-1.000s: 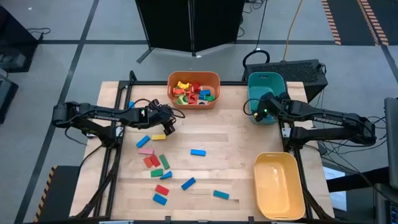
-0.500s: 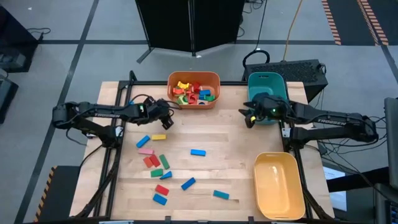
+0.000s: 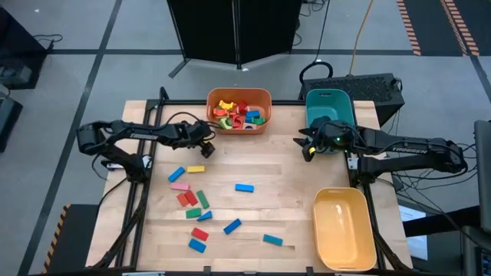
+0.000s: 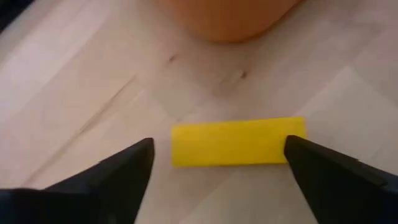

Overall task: Sort blocks by size
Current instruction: Put the yellow rectangular block into the green bin

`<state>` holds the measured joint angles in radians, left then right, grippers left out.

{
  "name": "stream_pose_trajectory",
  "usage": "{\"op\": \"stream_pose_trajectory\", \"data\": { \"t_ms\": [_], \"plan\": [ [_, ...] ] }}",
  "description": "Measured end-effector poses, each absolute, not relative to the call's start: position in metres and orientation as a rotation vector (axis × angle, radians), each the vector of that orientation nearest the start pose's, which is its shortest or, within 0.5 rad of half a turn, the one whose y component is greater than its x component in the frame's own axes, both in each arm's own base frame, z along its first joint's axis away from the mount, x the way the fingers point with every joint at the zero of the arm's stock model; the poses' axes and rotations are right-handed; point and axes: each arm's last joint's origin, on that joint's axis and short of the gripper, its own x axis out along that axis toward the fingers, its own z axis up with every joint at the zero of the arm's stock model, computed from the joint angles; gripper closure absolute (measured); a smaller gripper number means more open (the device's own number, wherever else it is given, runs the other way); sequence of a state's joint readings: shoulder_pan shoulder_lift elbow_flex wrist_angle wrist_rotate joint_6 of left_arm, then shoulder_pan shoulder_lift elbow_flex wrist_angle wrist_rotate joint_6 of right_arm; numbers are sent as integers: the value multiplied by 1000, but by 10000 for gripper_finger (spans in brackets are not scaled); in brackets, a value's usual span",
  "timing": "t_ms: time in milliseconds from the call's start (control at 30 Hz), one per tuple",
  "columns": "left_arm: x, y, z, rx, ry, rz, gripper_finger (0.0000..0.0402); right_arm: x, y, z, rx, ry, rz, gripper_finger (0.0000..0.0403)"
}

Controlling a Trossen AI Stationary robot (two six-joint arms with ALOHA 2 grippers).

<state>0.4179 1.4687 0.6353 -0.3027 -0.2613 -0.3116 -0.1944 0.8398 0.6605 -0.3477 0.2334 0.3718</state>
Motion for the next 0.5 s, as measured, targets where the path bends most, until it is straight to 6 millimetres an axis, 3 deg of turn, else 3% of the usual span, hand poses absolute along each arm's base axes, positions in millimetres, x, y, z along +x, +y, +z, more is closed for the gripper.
{"op": "stream_pose_trajectory", "data": {
  "t_ms": [133, 500],
  "plan": [
    [221, 107, 134, -366, 1046, 771, 5, 174, -41, 267, 348, 447, -512, 202],
    [225, 109, 136, -301, 1013, 721, 9, 174, -41, 267, 352, 446, -513, 202]
  ]
}}
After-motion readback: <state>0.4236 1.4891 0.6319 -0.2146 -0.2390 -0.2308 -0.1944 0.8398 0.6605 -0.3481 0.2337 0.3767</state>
